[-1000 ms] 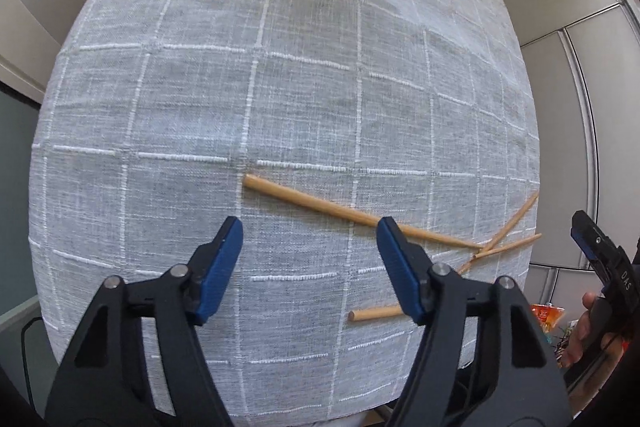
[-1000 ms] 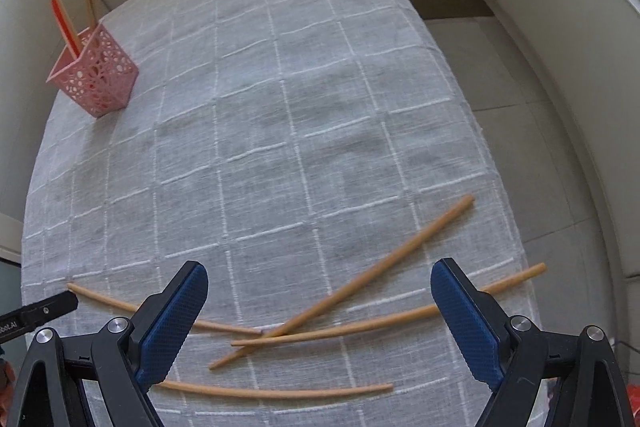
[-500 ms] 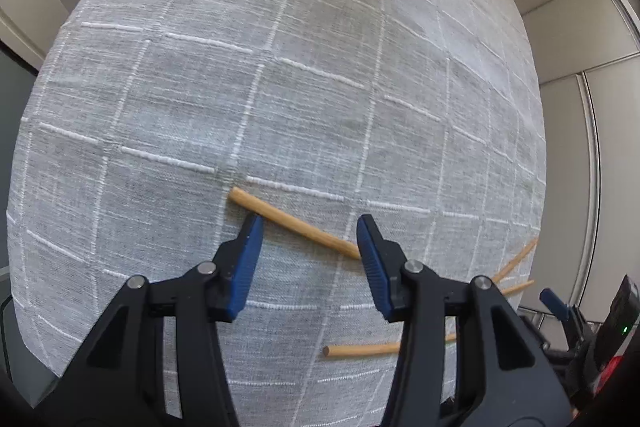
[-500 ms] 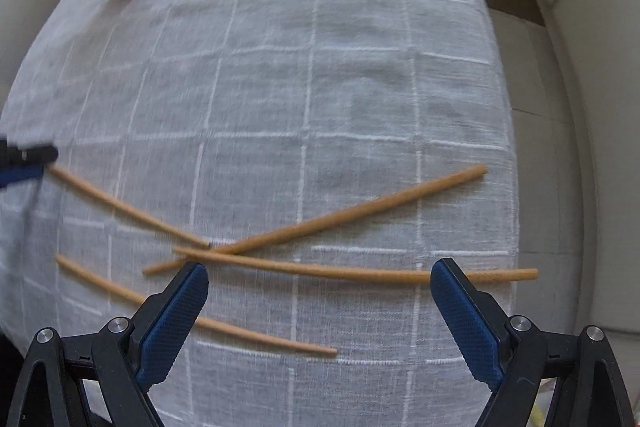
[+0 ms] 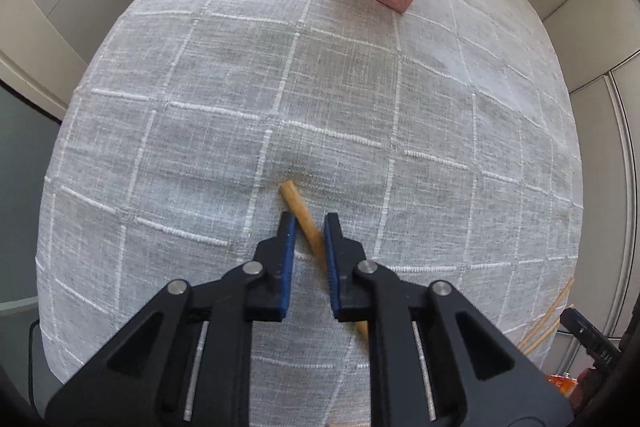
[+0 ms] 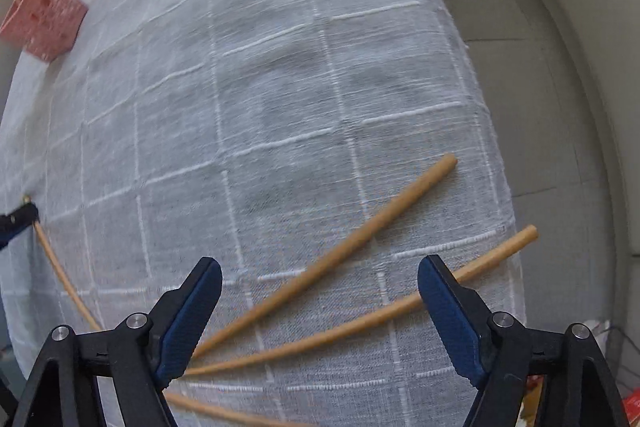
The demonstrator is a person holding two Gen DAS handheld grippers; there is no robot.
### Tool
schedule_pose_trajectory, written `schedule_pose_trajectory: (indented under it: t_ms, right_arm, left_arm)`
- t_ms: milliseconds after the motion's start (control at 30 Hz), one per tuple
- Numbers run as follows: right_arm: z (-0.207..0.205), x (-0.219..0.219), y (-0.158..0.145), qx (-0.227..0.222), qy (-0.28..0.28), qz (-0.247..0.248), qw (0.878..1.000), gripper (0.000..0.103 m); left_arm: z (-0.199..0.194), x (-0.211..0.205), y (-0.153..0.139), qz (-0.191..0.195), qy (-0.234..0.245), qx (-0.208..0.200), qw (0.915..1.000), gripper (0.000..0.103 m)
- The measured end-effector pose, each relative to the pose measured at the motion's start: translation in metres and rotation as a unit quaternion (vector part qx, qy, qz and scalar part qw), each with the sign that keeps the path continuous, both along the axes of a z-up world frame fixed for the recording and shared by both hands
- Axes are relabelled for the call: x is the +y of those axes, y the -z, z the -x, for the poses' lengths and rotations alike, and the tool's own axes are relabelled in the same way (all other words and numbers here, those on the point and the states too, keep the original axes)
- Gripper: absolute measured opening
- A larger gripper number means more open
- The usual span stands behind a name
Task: Organize utensils
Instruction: 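Grasp a wooden chopstick on the cloth with the left tool, then grasp another wooden chopstick with the right tool while the left tool holds its chopstick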
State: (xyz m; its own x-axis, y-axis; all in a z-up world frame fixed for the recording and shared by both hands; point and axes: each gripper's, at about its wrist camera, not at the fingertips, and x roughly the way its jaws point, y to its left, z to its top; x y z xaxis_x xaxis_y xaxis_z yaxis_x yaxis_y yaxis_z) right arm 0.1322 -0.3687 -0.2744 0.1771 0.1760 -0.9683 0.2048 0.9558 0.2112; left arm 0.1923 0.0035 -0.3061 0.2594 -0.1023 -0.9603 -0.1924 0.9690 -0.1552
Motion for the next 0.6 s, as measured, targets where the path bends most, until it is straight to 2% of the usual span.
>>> schedule_pose_trajectory:
  t_ms: [67,200,300,467,600]
  right_arm:
    - [-0.002,-0.009,0.006,0.004,0.028,-0.015,1.000,0.077]
    - [-0.005,-0.015,0.013,0.017,0.064,-0.029,0.997,0.062]
    - [-0.004,-0.018,0.017,0.025,0.080,-0.033,0.996,0.057]
    - [-0.007,-0.021,0.016,0.025,0.102,-0.018,0.994,0.051]
    - [-0.011,-0.016,0.015,0.024,0.108,0.014,0.994,0.040]
  left_arm:
    - [-0.004,-0.003,0.000,-0.013,0.004,-0.006,0.9999,0.012]
    - [-0.008,-0.007,0.001,-0.033,0.015,-0.018,0.9992,0.010]
    - [-0.010,-0.011,0.001,-0.045,0.021,-0.024,0.9985,0.010]
    - [-0.011,-0.016,0.000,-0.058,0.031,-0.031,0.9974,0.009]
    - [-0.016,-0.031,-0.003,-0.069,0.044,-0.044,0.9956,0.009]
